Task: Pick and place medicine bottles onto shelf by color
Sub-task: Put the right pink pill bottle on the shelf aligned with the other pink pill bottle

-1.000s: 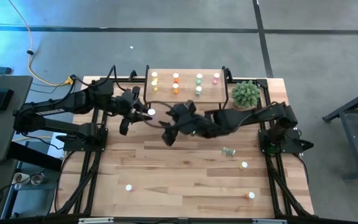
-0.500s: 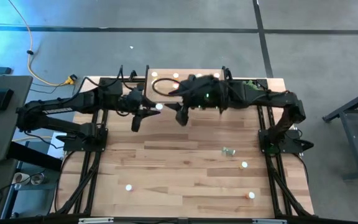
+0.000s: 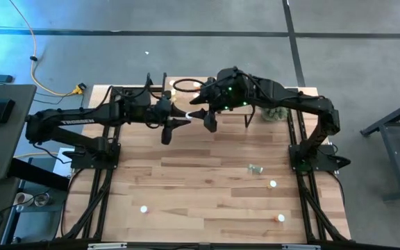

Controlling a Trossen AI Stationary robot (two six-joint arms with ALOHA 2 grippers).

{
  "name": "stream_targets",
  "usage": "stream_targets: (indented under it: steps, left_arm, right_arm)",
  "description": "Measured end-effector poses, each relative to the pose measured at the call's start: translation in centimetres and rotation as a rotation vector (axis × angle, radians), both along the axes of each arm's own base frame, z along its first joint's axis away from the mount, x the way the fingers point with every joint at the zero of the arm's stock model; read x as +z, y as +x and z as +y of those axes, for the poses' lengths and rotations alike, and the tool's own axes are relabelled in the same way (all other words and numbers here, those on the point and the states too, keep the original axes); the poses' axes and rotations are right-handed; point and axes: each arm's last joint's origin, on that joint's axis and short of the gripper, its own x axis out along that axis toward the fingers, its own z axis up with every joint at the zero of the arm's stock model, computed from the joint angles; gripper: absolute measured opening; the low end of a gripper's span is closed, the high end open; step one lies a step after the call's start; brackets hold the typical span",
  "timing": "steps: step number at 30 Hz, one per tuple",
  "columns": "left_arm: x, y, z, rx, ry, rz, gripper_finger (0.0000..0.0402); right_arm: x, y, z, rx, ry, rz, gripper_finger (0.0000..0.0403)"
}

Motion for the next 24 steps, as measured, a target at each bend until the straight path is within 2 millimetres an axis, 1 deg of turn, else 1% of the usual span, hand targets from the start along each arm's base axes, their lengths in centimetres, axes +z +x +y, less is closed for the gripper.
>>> stream_targets:
  steps: [10,16,24]
  left_arm:
    - [0.2,1.0,0.5,0.056,0.025,-0.073,0.0094]
    - [0.7,1.1,0.6,0.094,0.049,-0.118,0.0094]
    - [1.1,1.1,0.6,0.095,0.069,-0.157,0.0094]
  right_arm:
    - [-0.2,-0.2,-0.7,0.010,-0.007,0.025,0.0213]
    - [-0.3,-0.3,-0.9,0.006,-0.004,0.038,0.0213]
    - [-0.3,-0.4,-1.2,-0.004,-0.002,0.035,0.0212]
